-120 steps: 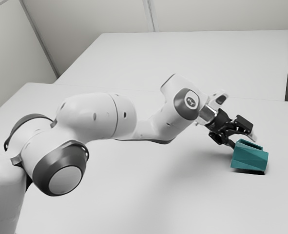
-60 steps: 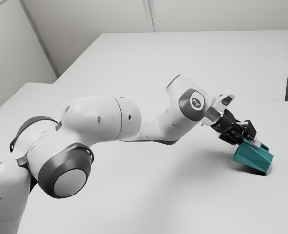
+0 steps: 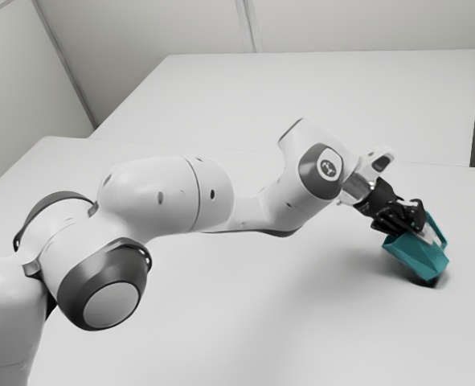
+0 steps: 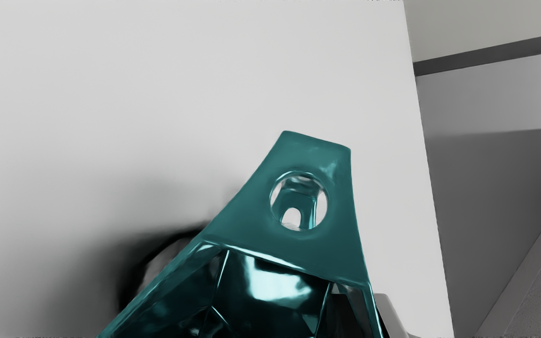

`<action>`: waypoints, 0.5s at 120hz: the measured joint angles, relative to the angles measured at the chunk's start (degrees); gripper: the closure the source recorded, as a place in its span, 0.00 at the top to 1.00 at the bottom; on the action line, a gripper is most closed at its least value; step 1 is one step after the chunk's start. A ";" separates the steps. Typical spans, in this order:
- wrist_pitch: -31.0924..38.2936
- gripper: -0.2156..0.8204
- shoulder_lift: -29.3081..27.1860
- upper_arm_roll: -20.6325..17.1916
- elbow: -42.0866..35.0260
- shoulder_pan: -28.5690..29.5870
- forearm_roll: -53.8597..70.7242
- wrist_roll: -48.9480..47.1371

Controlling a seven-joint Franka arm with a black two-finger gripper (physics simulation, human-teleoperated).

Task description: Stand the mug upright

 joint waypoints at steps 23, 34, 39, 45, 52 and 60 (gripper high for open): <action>-0.06 0.05 -6.85 0.07 -4.17 0.88 6.84 -1.31; -0.27 0.05 -11.57 0.37 -8.97 2.81 11.54 -2.04; -0.42 0.05 -13.61 0.49 -10.98 3.91 13.89 -2.37; -0.58 0.06 -15.84 0.55 -13.23 5.24 17.18 -2.83; -0.73 0.05 -18.38 0.60 -16.01 6.57 20.57 -3.39; -0.85 0.05 -20.79 0.69 -18.80 8.06 24.28 -4.02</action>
